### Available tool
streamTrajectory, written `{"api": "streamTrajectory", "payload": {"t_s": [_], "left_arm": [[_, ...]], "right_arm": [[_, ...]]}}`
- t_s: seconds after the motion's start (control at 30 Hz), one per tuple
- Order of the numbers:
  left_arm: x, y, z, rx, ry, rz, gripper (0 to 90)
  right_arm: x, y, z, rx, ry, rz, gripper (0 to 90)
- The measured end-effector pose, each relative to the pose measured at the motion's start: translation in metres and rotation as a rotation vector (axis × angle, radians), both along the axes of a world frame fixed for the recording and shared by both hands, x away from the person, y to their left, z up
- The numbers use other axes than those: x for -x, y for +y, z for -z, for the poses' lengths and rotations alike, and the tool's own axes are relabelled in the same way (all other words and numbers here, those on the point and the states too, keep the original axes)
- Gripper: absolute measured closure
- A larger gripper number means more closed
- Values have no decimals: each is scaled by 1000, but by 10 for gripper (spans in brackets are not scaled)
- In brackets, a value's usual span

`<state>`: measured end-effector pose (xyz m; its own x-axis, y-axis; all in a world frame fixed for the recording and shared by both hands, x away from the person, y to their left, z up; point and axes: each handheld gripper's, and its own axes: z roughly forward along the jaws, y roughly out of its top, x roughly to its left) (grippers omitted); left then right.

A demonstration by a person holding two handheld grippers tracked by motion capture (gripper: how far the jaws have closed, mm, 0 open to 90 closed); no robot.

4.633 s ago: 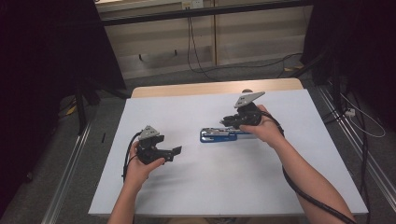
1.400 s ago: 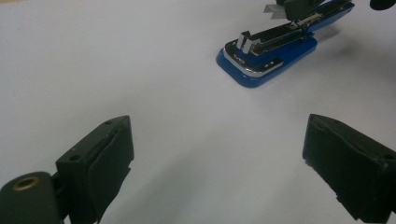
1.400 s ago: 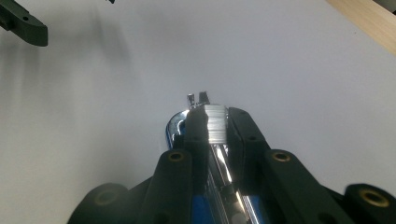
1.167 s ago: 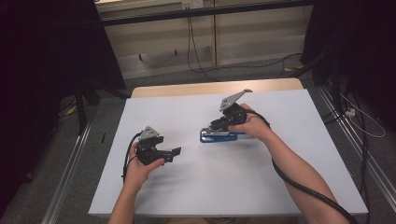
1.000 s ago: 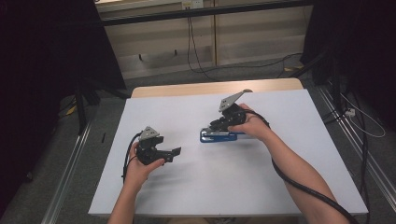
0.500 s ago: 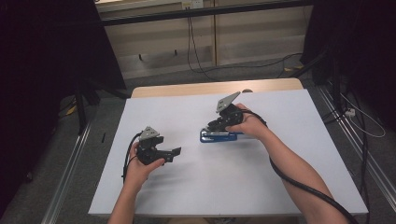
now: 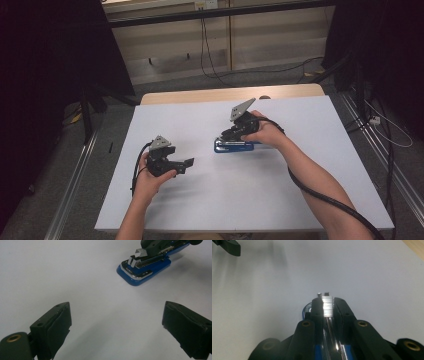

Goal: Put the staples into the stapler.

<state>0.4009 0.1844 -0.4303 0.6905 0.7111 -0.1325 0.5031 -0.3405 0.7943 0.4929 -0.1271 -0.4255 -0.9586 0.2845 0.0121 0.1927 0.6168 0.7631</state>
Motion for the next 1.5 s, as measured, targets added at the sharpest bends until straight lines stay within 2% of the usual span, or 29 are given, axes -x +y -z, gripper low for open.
{"api": "streamTrajectory", "payload": {"t_s": [0.67,0.9,1.07,1.17,1.47,1.5], "left_arm": [[-1,1,1,-6,5,3,90],[-1,2,1,3,4,-6,90],[-1,3,1,-7,8,2,91],[0,2,1,7,8,-8,91],[-1,3,2,-7,9,4,91],[-1,2,3,2,9,-7,91]], "right_arm": [[-4,4,1,7,-35,-45,794],[-5,4,3,11,-29,-52,794],[-5,4,4,11,-27,-54,794],[-5,4,4,10,-27,-54,794],[-4,4,2,5,-30,-65,794],[-4,5,2,7,-29,-63,794]]}}
